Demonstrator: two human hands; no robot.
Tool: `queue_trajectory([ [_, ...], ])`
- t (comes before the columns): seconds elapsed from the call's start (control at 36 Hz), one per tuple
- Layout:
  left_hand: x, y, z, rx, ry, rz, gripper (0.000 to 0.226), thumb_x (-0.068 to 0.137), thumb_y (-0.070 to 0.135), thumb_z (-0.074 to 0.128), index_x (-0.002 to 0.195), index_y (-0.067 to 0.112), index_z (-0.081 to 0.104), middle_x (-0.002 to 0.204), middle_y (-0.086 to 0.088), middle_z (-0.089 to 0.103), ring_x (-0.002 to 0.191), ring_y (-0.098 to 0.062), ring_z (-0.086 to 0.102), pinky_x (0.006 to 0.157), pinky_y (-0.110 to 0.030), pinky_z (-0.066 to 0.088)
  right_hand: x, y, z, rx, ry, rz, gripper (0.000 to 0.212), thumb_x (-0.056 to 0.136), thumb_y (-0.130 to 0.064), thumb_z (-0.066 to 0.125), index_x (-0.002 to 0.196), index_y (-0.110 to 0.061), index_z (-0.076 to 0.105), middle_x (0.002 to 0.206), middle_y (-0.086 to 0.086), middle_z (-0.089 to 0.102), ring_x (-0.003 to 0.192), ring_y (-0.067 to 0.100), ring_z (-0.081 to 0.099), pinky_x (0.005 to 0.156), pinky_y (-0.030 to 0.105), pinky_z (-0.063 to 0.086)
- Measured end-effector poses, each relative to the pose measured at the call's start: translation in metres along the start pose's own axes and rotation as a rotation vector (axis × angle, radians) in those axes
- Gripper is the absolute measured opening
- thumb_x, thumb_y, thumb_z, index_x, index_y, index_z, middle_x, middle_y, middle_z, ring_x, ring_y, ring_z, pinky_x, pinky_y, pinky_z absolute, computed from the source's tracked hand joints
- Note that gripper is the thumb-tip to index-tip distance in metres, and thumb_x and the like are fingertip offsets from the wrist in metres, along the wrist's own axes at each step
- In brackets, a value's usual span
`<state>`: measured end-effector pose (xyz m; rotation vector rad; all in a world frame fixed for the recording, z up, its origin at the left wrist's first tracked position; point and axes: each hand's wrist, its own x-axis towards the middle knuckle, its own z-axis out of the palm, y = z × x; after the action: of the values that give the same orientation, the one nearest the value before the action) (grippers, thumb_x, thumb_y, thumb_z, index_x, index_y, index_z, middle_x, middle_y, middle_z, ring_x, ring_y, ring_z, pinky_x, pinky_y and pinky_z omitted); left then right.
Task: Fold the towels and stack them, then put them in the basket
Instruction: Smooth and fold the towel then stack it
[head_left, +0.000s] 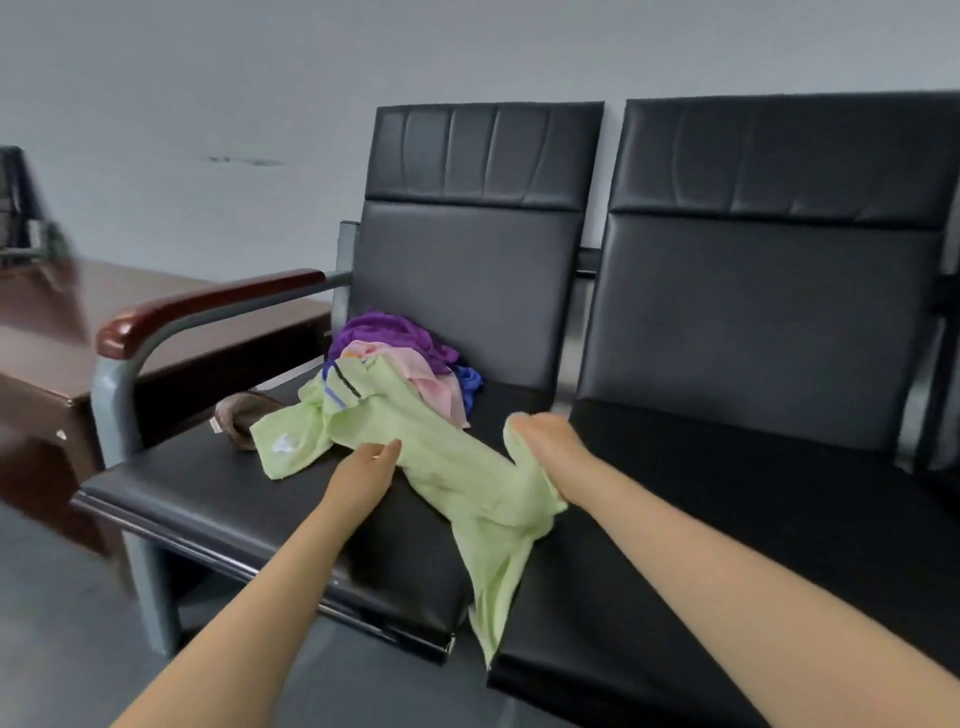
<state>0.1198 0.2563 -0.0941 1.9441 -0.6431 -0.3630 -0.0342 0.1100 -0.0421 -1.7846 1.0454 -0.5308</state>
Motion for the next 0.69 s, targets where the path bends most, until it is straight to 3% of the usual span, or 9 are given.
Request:
queue_trajectory([
  [0.08,0.005,-0.008,0.001,0.051,0.024,0.003,0.032,0.097,0.04,0.043,0.088,0.012,0.054,0.095,-0.016,0.063,0.089,-0.031,0.061,0.089,-0.044,0.048,0.001,0.031,0.01,-0.192,-0.071,-0.125,0.02,0.085,-0.034,0.051,0.074,-0.016,0.052,0.077,-0.002,0.054,0.076,0.02,0.053,0.069,0.033,0.041],
  [0.14,0.006,-0.013,0.002,0.101,0.036,0.024,0.029,0.096,0.039,0.044,0.084,0.014,0.051,0.087,-0.012,0.057,0.079,-0.026,0.056,0.079,-0.038,0.046,0.005,0.04,0.015,-0.254,-0.061,-0.151,0.026,0.086,-0.044,0.057,0.092,-0.019,0.058,0.091,-0.006,0.059,0.089,0.017,0.058,0.08,0.034,0.049],
  [0.22,0.008,-0.018,0.002,0.113,0.077,0.029,0.027,0.097,0.033,0.044,0.086,0.011,0.055,0.089,-0.011,0.061,0.083,-0.029,0.058,0.079,-0.038,0.045,0.019,0.038,0.023,-0.3,-0.017,-0.193,0.049,0.084,-0.058,0.058,0.119,-0.023,0.057,0.119,-0.006,0.058,0.108,0.016,0.056,0.091,0.035,0.048],
  [0.33,0.015,-0.027,-0.006,0.191,0.201,0.066,0.019,0.095,0.026,0.044,0.082,0.014,0.053,0.083,-0.005,0.055,0.074,-0.016,0.045,0.059,-0.027,0.032,0.038,0.031,0.047,-0.419,-0.059,-0.222,0.078,0.085,-0.063,0.053,0.147,-0.019,0.035,0.148,0.003,0.04,0.133,0.023,0.042,0.099,0.038,0.042],
  [0.39,0.02,-0.032,-0.008,0.218,0.238,0.028,0.026,0.095,0.027,0.044,0.08,0.008,0.055,0.08,-0.006,0.052,0.071,-0.015,0.042,0.057,-0.027,0.03,0.042,0.027,0.059,-0.626,-0.112,-0.232,0.079,0.084,-0.066,0.053,0.144,-0.017,0.037,0.143,0.004,0.041,0.129,0.025,0.045,0.088,0.036,0.044],
  [0.44,0.024,-0.03,-0.006,0.22,0.237,0.004,0.035,0.096,0.029,0.042,0.082,-0.001,0.054,0.078,-0.01,0.053,0.07,-0.017,0.044,0.058,-0.029,0.031,0.045,0.022,0.065,-0.681,-0.181,-0.27,0.046,0.086,-0.057,0.057,0.113,-0.019,0.056,0.115,0.001,0.055,0.107,0.023,0.058,0.068,0.031,0.043],
  [0.5,0.023,-0.023,0.001,0.221,0.203,0.009,0.032,0.098,0.031,0.041,0.08,0.007,0.051,0.079,-0.007,0.052,0.073,-0.018,0.043,0.058,-0.025,0.03,0.046,0.017,0.066,-0.489,-0.274,-0.276,0.023,0.087,-0.041,0.061,0.083,-0.019,0.057,0.088,-0.002,0.06,0.088,0.022,0.063,0.06,0.028,0.041],
  [0.61,0.021,-0.001,0.019,0.022,0.157,-0.036,0.029,0.099,0.035,0.04,0.082,0.013,0.048,0.081,-0.001,0.049,0.08,-0.02,0.049,0.069,-0.032,0.042,0.032,-0.009,0.043,0.264,-0.25,-0.12,0.02,0.089,-0.028,0.065,0.089,-0.008,0.064,0.093,0.008,0.068,0.089,0.024,0.066,0.081,0.034,0.052],
  [0.69,0.015,0.029,0.036,-0.383,0.1,-0.19,0.039,0.099,0.043,0.042,0.118,0.011,0.055,0.111,-0.011,0.057,0.098,-0.028,0.058,0.077,-0.037,0.051,0.022,-0.035,0.004,0.522,-0.174,-0.091,0.012,0.092,-0.028,0.063,0.083,-0.02,0.059,0.09,0.003,0.066,0.082,0.018,0.064,0.084,0.034,0.053],
])
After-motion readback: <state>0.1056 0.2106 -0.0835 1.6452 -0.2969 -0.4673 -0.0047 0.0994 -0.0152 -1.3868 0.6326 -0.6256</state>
